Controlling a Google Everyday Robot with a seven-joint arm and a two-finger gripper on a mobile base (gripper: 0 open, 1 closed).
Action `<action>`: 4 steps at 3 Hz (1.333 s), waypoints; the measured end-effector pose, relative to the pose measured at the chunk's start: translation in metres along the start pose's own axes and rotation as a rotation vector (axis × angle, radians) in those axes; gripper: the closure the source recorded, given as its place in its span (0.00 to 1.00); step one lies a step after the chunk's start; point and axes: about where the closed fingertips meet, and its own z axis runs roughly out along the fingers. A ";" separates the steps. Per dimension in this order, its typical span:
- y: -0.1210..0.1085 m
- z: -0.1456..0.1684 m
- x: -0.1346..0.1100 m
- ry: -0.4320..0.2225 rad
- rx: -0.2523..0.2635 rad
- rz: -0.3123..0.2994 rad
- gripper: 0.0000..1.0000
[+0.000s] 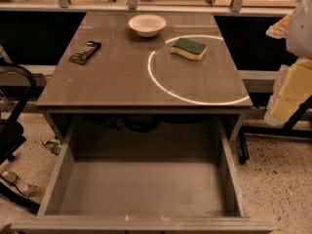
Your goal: Move sponge near rxbar chocolate
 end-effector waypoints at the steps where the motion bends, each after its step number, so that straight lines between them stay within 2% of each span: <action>1: 0.000 -0.001 0.000 -0.001 0.005 0.002 0.00; 2: -0.022 0.007 0.003 -0.041 0.055 0.028 0.00; 3: -0.093 0.030 0.010 -0.170 0.167 0.094 0.00; 4: -0.194 0.058 0.015 -0.388 0.290 0.202 0.00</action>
Offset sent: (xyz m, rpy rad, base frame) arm 0.1089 -0.0455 -0.0062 0.1737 -0.2640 -0.1203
